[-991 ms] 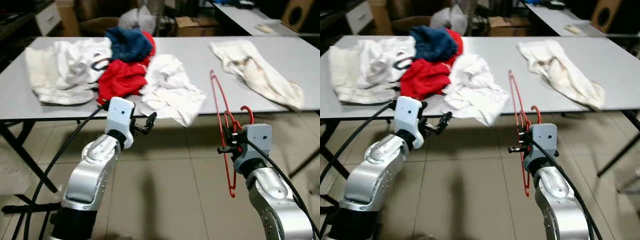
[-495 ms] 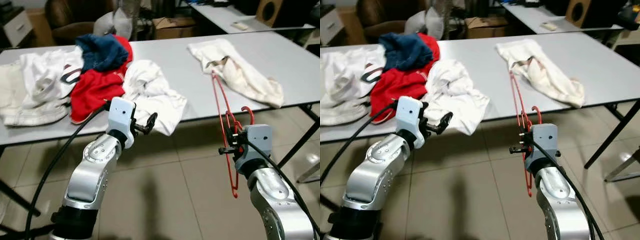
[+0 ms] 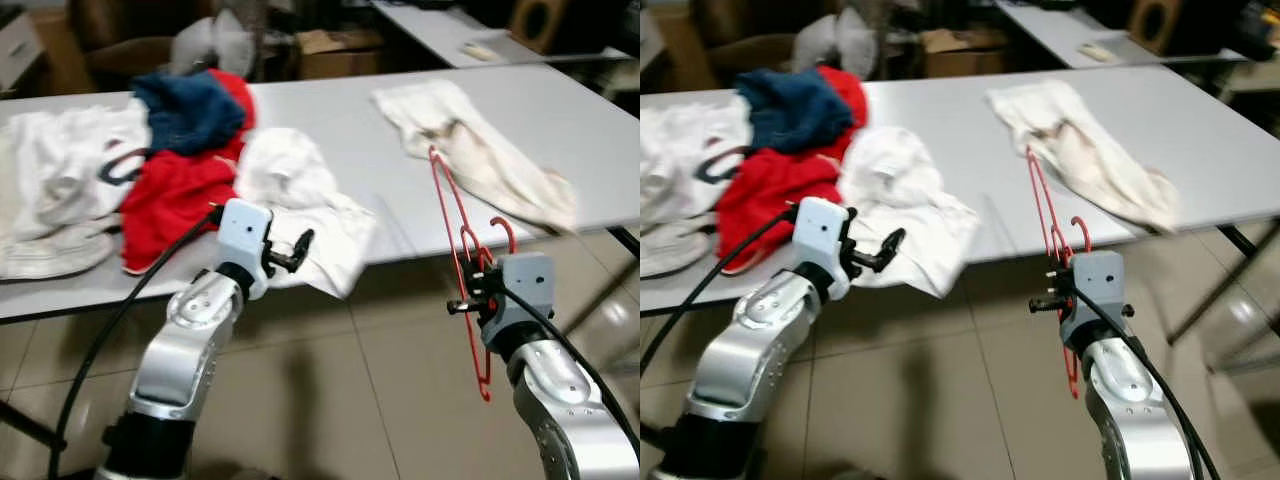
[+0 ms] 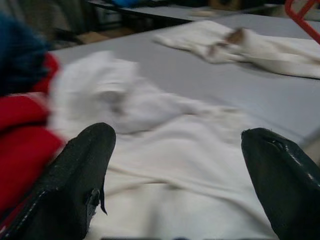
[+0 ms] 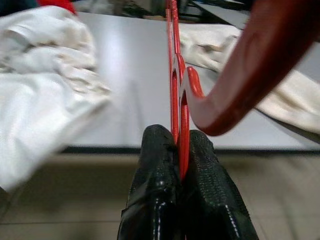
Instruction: Hang hanger
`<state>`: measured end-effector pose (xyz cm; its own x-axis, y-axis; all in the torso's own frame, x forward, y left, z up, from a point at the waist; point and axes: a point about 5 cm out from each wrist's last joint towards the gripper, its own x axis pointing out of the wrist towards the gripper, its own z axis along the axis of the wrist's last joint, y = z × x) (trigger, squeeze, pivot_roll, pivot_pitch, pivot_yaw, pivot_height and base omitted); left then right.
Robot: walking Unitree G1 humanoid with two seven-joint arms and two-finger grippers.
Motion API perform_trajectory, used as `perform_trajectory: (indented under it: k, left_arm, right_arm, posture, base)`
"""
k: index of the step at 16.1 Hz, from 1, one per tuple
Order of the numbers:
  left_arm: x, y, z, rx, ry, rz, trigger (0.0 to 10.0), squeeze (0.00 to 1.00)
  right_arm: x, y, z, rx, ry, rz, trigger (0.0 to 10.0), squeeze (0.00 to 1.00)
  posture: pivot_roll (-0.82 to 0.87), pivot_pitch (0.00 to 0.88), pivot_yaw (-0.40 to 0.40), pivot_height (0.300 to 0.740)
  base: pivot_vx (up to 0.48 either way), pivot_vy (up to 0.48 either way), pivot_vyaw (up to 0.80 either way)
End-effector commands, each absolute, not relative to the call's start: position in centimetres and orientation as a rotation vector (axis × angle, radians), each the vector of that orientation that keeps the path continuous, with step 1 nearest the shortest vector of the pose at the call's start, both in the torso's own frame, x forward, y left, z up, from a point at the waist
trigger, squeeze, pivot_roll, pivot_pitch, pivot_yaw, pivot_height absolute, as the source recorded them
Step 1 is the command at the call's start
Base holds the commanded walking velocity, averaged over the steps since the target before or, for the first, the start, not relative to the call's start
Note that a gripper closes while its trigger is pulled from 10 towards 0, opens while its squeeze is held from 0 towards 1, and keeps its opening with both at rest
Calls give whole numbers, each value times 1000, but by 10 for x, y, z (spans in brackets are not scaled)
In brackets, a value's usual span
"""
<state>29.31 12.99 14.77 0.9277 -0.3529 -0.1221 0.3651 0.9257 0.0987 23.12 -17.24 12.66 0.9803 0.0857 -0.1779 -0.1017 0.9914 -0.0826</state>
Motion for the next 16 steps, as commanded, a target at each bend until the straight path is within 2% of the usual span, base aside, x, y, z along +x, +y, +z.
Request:
perform_trajectory:
  k: [1,5,8,9,11,12,14,16]
  left_arm:
    - [296,137,147,131,104,-346,10000,773]
    - [298,137,147,150,101,-367,10000,773]
    - [299,137,143,180,115,-397,10000,761]
    - [299,137,142,209,116,-429,10000,745]
    - [304,137,138,312,129,-500,10000,506]
    - [311,140,133,425,154,-555,10000,141]
    - [319,146,127,544,192,-585,10000,0]
    - [329,154,124,640,220,-612,10000,0]
  right_arm:
    - [231,-169,132,-96,147,122,10000,0]
    - [231,-174,131,-94,148,108,10000,0]
    - [227,-174,127,-73,166,112,10000,0]
    - [226,-174,128,-91,157,117,10000,0]
    - [225,-176,128,-95,155,109,10000,0]
    - [225,-179,129,-101,152,103,10000,0]
    - [226,-181,129,-105,149,96,10000,0]
    - [226,-182,130,-110,148,94,10000,0]
  posture:
    - [-57,21,-15,740]
    - [-60,11,1,740]
    - [-65,0,15,740]
    - [-68,0,18,740]
    - [-73,0,26,740]
    - [-76,0,28,740]
    - [-81,0,29,740]
    - [-85,0,25,740]
  base:
    - [326,0,0]
    - [330,0,0]
    - [315,0,-700]
    - [255,0,0]
    - [0,0,0]
    - [0,0,0]
    - [0,0,0]
    - [0,0,0]
